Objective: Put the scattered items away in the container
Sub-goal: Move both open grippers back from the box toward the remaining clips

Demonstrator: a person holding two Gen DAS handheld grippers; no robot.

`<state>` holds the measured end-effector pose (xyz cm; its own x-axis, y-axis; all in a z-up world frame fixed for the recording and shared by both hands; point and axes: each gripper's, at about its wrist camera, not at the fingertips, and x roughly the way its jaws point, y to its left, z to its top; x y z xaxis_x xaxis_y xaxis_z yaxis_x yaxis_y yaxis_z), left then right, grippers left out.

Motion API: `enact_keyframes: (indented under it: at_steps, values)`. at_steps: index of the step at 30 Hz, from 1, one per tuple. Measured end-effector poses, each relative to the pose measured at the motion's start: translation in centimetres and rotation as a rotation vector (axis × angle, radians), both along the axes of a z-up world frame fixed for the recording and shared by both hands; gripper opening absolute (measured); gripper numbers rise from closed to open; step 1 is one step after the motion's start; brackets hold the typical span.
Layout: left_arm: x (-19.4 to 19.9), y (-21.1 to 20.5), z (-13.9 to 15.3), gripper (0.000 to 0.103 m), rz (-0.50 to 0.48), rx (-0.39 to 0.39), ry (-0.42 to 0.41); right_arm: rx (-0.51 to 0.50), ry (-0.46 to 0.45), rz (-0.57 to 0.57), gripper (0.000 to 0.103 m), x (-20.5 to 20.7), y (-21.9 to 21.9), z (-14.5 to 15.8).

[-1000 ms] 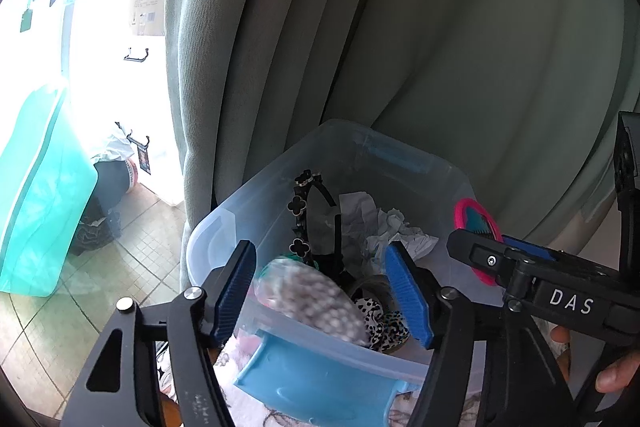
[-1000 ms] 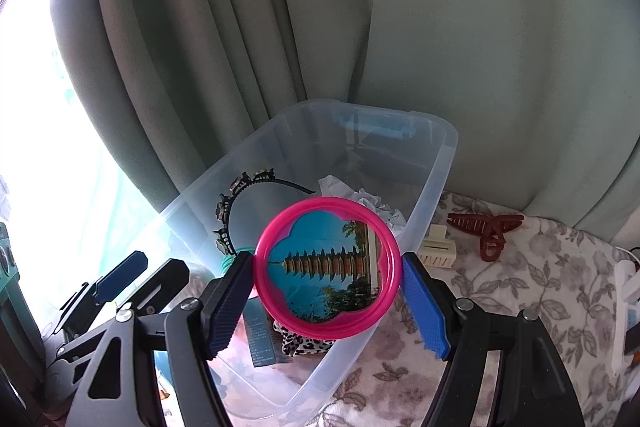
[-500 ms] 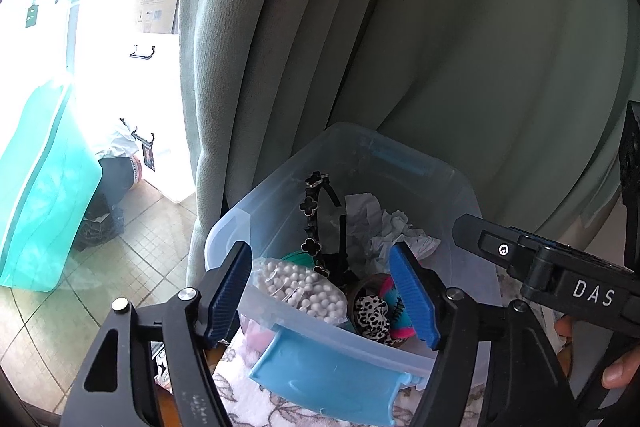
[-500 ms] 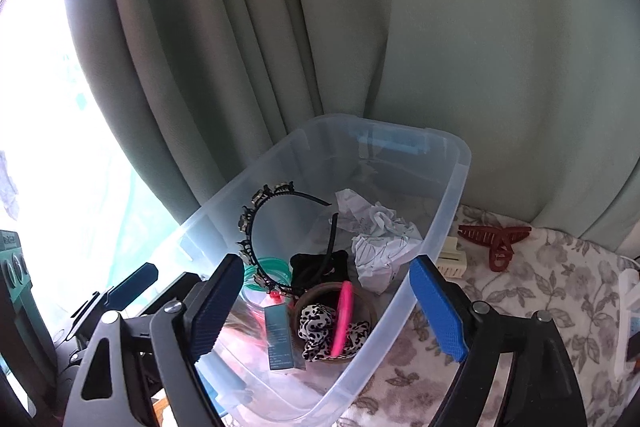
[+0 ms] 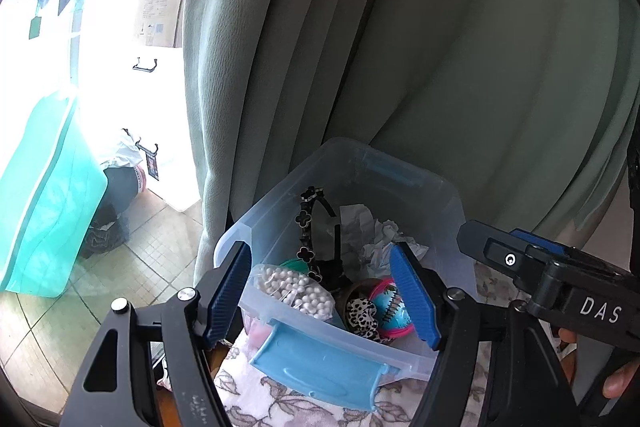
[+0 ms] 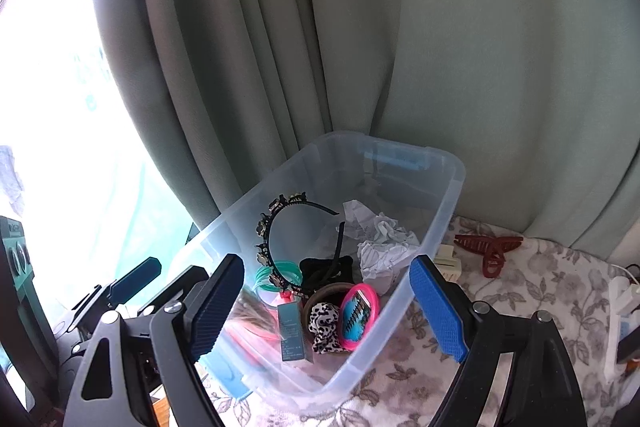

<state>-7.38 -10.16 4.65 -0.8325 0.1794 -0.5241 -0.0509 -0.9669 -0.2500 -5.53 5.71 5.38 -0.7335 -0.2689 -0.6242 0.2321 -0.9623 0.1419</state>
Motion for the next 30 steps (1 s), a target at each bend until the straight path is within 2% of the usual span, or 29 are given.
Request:
enact_keyframes:
  at_steps: [4,9,14,24,30]
  values:
    - [0.7,0.8,0.7,0.073,-0.021,-0.005,-0.004,-0.016,0.019,-0.030,0.087,1.8,1.5,0.9]
    - [1.5,1.6,1.7,0.073,-0.040,0.029,-0.016,-0.044,0.044,-0.079,0.087,4.3,3.8,2.2]
    - [3.2,3.0,3.4,0.073,-0.063,0.029,0.004,-0.071,0.070,-0.128,0.087,6.8,6.2,3.4]
    - [7.5,8.1,7.3,0.073,-0.155,-0.047,0.069,-0.127,0.134,-0.185,0.087,11.3,9.7,6.1]
    - [9.4,11.7,8.4,0.073,-0.210,-0.104,0.101,-0.170,0.164,-0.220,0.087,13.6,12.5,7.0]
